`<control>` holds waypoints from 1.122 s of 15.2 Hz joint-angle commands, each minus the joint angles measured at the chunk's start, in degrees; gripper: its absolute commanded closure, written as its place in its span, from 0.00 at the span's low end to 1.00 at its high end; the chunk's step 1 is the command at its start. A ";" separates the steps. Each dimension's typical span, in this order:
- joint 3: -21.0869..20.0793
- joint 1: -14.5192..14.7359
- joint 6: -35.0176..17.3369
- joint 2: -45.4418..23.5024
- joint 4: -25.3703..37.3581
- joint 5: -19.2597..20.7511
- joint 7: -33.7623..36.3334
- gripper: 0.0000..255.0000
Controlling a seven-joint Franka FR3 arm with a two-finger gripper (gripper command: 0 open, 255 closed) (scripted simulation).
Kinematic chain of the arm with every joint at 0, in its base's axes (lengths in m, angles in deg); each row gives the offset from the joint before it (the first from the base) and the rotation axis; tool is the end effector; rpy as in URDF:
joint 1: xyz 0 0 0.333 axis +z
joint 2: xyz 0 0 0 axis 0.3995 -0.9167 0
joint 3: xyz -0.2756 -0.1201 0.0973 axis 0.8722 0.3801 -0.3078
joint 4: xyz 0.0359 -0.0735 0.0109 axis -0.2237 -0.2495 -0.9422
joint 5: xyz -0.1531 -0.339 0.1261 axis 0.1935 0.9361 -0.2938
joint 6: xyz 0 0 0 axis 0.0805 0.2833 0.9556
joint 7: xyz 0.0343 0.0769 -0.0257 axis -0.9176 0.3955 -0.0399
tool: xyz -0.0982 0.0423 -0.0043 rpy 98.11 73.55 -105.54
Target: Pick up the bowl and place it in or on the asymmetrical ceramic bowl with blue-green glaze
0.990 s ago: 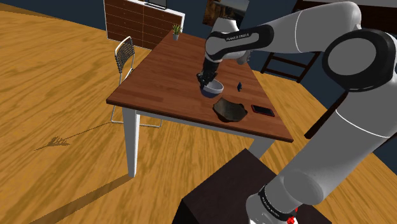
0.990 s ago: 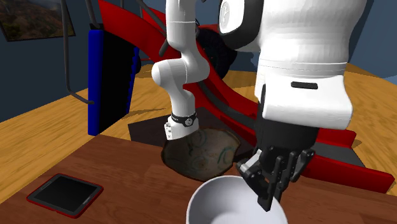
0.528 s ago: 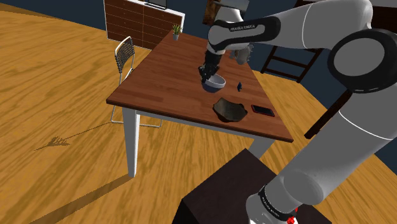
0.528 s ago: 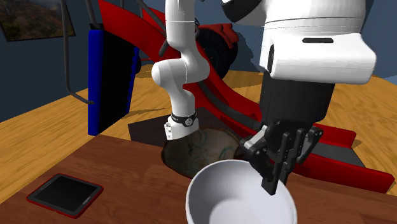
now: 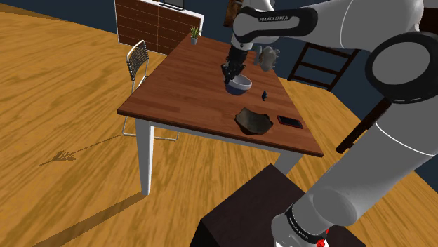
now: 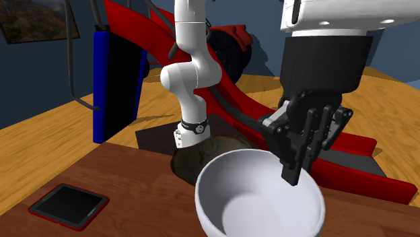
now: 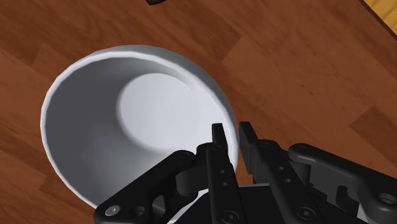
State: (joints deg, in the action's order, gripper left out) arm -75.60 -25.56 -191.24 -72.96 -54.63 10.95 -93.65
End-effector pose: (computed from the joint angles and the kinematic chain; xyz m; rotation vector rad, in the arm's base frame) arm 0.5698 -0.0867 0.5124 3.0848 -0.0862 0.1394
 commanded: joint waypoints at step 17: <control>-1.97 0.75 8.18 23.22 -15.13 2.01 3.06 1.00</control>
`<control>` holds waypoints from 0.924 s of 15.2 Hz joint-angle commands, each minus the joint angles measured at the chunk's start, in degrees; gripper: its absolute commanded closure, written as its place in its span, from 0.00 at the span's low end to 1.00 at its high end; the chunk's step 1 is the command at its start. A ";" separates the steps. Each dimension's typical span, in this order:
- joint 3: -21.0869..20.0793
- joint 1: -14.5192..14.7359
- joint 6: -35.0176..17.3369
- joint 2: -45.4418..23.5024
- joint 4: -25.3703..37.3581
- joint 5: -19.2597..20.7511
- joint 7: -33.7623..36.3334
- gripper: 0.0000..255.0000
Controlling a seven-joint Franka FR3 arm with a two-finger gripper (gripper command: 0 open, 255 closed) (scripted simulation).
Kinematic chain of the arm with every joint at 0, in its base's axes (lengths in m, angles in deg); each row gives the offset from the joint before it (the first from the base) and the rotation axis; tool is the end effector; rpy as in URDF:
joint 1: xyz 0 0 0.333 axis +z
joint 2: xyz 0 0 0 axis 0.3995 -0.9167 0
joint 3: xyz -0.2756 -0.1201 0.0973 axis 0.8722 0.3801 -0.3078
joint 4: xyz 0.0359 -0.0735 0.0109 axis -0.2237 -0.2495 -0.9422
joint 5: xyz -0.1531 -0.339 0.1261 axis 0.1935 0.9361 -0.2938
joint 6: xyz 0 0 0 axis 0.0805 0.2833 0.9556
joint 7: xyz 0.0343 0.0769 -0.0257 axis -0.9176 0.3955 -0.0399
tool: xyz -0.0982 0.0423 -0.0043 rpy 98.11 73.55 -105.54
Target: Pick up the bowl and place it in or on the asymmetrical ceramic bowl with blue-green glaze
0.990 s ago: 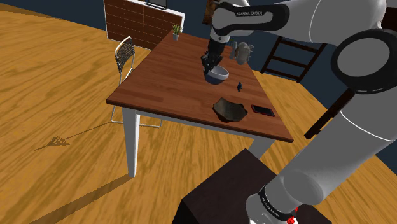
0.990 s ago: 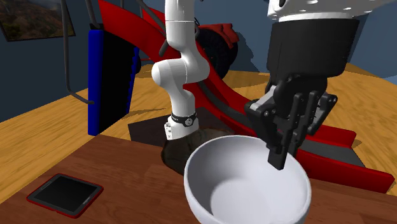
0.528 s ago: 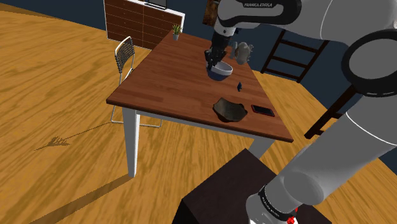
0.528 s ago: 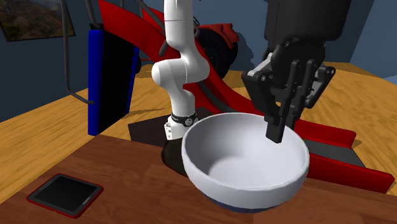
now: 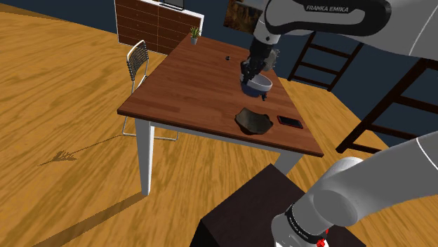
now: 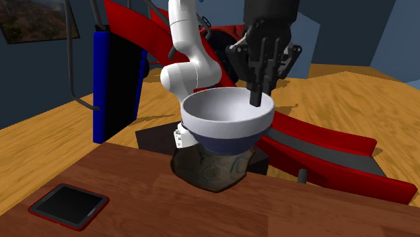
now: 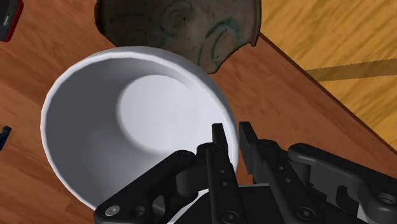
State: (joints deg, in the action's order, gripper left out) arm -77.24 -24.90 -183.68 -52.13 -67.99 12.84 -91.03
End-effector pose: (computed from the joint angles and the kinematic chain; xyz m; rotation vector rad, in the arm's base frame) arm 0.4567 -0.0595 0.5733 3.0854 -0.0864 0.1387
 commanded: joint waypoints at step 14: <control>-1.53 0.10 -2.16 14.60 -16.85 0.49 2.19 1.00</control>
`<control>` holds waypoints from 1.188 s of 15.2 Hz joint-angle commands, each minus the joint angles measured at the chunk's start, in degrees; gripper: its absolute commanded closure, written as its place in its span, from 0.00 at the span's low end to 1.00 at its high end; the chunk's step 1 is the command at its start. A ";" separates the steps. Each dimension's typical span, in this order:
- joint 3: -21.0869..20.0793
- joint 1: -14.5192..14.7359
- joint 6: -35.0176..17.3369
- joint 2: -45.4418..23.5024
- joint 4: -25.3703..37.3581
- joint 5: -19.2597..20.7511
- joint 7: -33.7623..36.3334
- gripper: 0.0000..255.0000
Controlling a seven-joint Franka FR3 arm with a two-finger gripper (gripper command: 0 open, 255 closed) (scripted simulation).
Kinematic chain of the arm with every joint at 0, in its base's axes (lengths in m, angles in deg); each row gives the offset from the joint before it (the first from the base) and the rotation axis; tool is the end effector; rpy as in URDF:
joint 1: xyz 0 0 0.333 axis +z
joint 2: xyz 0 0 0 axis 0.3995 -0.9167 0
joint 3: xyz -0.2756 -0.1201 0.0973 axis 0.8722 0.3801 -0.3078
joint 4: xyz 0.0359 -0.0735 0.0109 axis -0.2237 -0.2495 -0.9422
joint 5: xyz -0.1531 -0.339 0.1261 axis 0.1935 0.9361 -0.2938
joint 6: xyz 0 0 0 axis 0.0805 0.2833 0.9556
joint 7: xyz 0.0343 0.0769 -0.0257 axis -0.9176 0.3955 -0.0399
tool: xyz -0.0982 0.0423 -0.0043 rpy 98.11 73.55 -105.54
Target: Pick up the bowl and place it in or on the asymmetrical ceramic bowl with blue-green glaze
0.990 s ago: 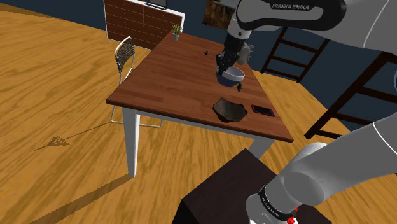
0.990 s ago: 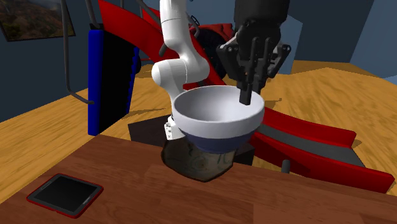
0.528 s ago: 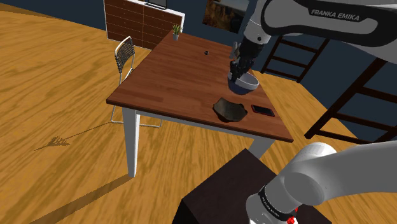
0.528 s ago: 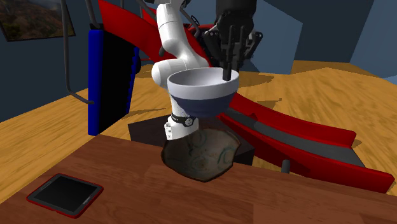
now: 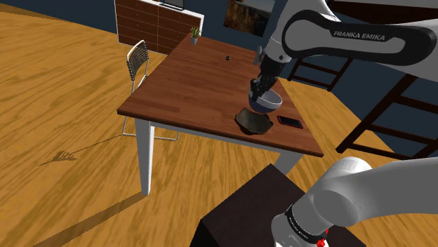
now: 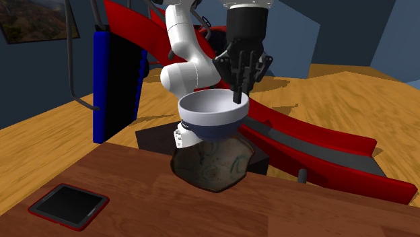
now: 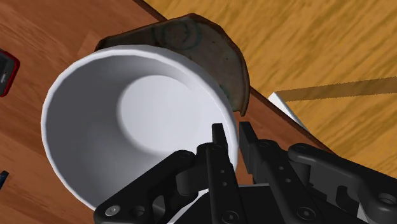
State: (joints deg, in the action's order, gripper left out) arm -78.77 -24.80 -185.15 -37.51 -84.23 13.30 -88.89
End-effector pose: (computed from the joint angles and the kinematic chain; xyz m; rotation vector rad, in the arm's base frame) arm 0.3774 -0.0390 0.5440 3.0850 -0.0865 0.1379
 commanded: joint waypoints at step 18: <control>0.28 -0.14 -8.99 -0.84 -8.09 0.40 0.47 1.00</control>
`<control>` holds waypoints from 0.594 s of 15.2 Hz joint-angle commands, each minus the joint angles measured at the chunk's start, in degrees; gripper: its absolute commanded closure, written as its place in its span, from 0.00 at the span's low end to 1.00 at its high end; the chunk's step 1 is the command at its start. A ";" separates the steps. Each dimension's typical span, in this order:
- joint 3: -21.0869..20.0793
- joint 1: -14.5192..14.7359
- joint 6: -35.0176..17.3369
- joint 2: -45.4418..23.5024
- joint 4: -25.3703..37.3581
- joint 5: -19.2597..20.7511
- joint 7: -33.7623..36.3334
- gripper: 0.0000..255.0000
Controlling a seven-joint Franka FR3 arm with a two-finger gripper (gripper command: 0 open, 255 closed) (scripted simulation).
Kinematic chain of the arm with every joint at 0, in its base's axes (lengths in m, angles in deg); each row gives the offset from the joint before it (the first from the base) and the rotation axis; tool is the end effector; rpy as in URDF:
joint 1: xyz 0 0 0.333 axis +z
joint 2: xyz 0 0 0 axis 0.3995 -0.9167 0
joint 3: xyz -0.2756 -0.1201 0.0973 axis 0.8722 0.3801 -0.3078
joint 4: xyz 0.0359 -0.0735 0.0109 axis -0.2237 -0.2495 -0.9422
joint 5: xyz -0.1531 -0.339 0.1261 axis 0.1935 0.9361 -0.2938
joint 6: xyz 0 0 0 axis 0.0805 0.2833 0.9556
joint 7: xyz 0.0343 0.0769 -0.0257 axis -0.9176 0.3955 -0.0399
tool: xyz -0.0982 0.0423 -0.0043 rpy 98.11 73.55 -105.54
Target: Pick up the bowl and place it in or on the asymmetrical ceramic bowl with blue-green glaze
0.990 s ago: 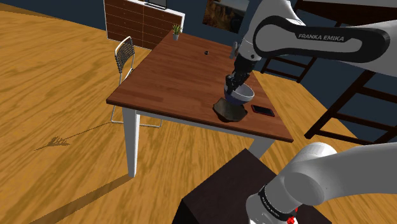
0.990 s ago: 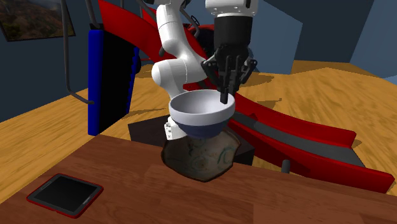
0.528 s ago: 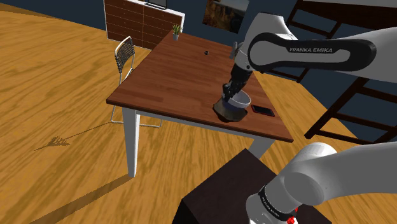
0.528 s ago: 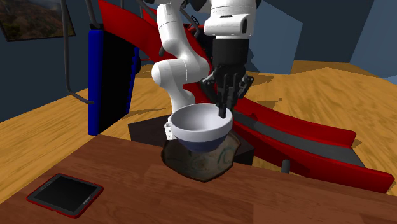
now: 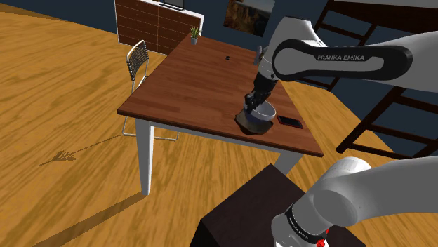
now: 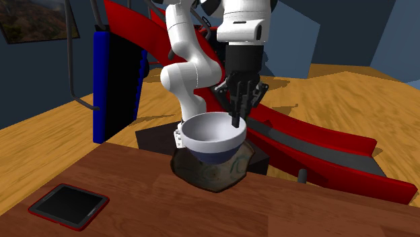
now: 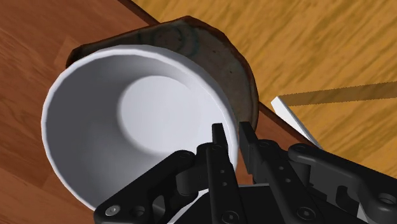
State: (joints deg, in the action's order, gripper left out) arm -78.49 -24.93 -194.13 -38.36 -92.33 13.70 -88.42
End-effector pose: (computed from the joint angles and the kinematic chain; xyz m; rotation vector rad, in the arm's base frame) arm 0.3776 -0.0388 0.4845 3.0848 -0.0863 0.1389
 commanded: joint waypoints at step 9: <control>-0.39 0.17 6.17 1.45 4.74 -0.34 -0.09 0.00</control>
State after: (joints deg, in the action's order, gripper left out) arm -78.75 -24.84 -189.61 -37.10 -88.96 13.48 -88.52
